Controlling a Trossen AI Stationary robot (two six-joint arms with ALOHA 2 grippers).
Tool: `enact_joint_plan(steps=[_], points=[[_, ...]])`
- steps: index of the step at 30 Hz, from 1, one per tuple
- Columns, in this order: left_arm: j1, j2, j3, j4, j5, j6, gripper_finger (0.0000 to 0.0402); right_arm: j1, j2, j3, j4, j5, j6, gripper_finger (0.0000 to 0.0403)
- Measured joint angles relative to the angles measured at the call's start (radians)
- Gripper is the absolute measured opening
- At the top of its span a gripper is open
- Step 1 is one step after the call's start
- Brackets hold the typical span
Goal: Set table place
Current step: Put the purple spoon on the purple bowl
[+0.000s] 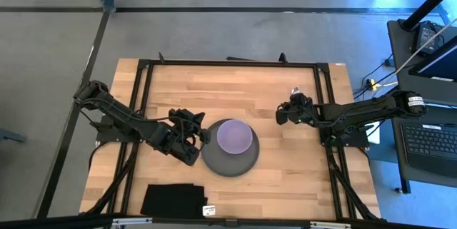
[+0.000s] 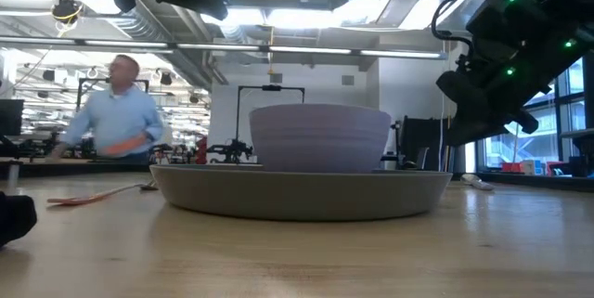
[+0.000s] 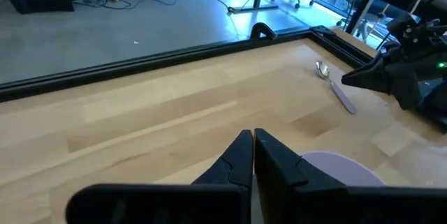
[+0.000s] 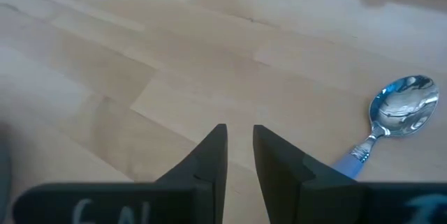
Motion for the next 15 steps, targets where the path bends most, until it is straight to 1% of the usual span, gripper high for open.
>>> enact_joint_plan(steps=[4,10,15], points=[[-0.001,0.0,0.0,0.0,0.0,0.003,0.0002,0.0,0.0,0.0,0.002,0.0,-0.001,0.0074],[-0.001,0.0,0.0,0.0,0.0,0.072,0.0002,0.0,-0.001,0.0,0.022,0.003,-0.001,0.0074],[-0.001,0.0,0.0,0.0,0.0,0.078,0.0014,0.0,-0.001,0.0,0.022,0.066,0.001,0.0074]])
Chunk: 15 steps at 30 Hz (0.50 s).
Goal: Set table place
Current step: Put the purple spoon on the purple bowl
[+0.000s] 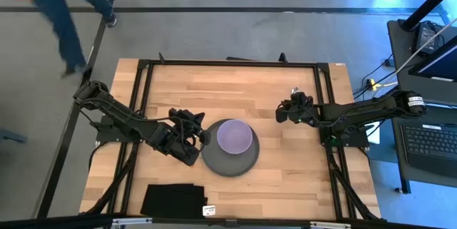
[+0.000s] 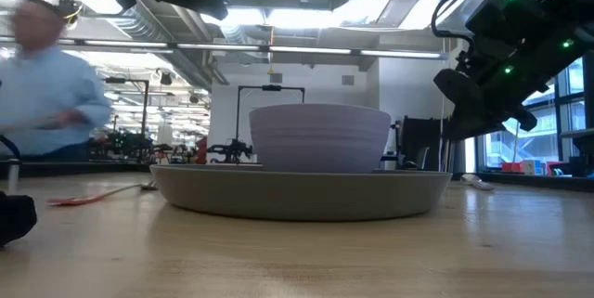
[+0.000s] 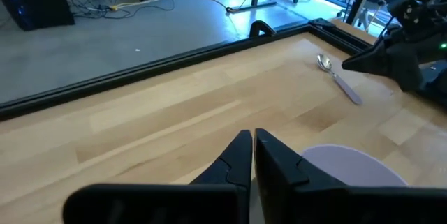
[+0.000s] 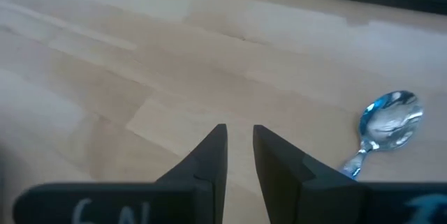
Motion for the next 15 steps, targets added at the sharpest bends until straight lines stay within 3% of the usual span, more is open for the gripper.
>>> enact_joint_plan(steps=[6,15], points=[[0.001,0.0,0.0,0.0,0.0,0.001,0.0027,0.0,-0.011,0.0,0.011,0.01,0.056,0.008],[0.001,0.0,0.0,0.0,0.0,0.001,0.0041,0.0,-0.011,0.0,0.002,-0.009,0.077,0.0146]])
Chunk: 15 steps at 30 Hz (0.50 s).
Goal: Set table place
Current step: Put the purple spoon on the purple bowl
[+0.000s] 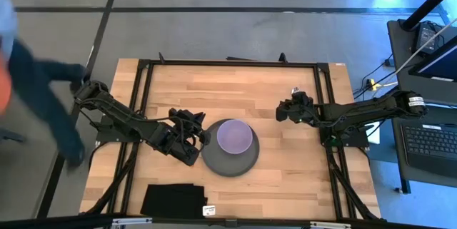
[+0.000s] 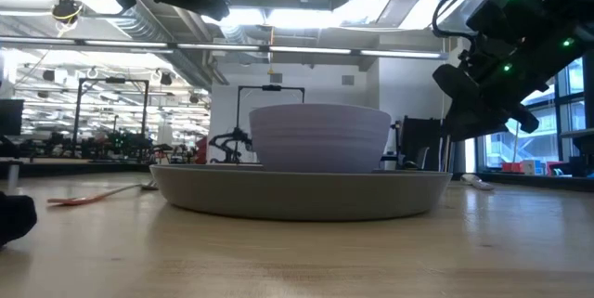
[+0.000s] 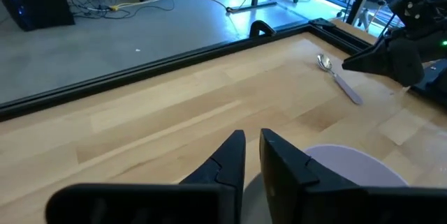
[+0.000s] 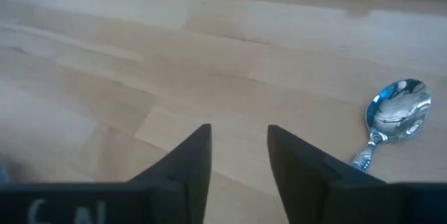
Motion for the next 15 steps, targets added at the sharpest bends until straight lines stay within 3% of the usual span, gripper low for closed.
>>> enact_joint_plan(steps=[15], points=[[0.0,0.0,0.0,0.0,0.028,0.0,0.0031,0.0,0.0,0.0,0.002,0.0,0.0,0.0168]])
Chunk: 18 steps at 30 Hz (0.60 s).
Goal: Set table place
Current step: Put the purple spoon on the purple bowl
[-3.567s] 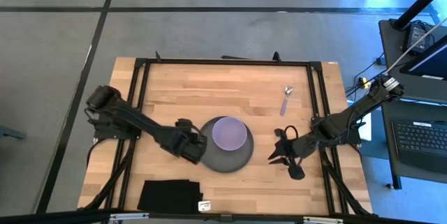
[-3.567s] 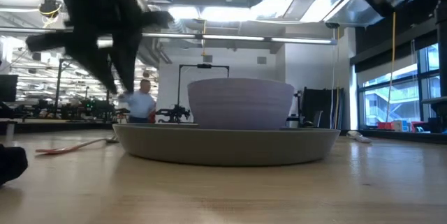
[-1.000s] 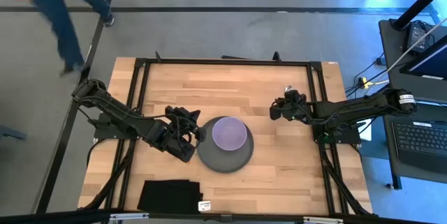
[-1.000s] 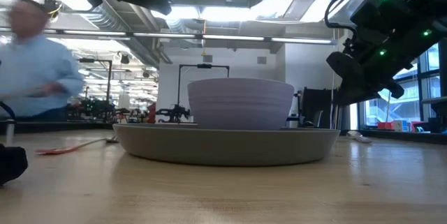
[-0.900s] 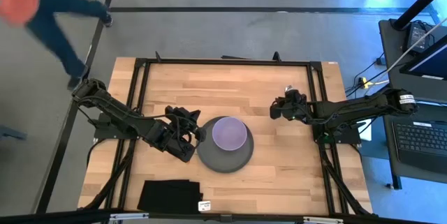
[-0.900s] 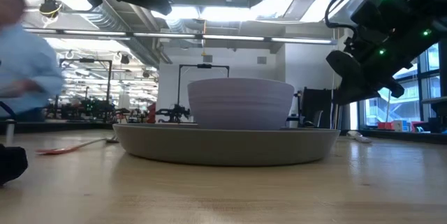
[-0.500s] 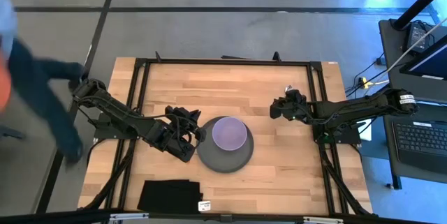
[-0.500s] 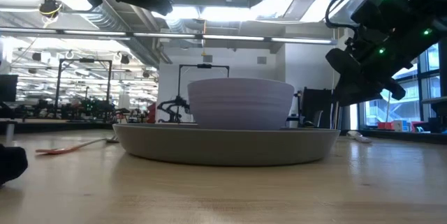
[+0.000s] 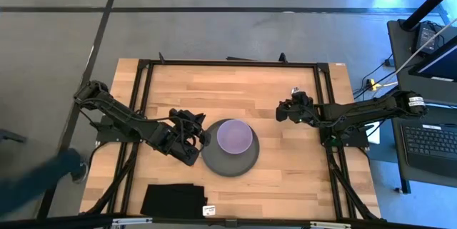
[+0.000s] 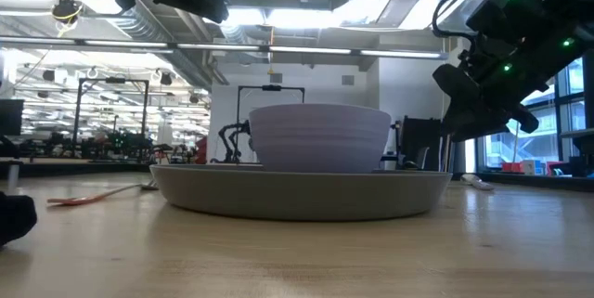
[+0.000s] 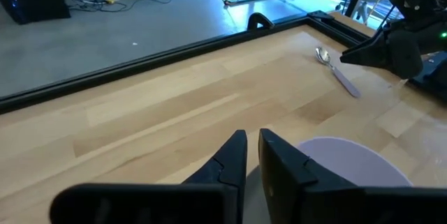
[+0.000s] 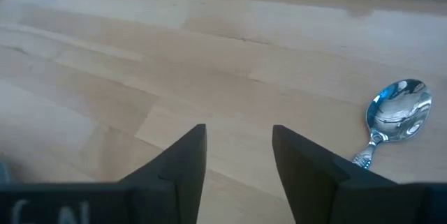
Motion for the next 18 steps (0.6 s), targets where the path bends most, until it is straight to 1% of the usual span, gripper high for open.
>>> enact_joint_plan(steps=[5,10,18], points=[[0.0,0.0,0.0,0.0,0.0,-0.001,0.0019,-0.011,0.0,0.0,0.045,0.0,-0.069,0.0168],[0.0,0.0,0.0,0.0,0.0,-0.001,0.001,-0.012,0.005,0.0,0.128,0.0,-0.08,0.0168],[0.0,0.0,0.0,0.0,0.0,-0.001,0.0001,-0.012,0.005,0.001,0.138,0.0,-0.082,0.0168]])
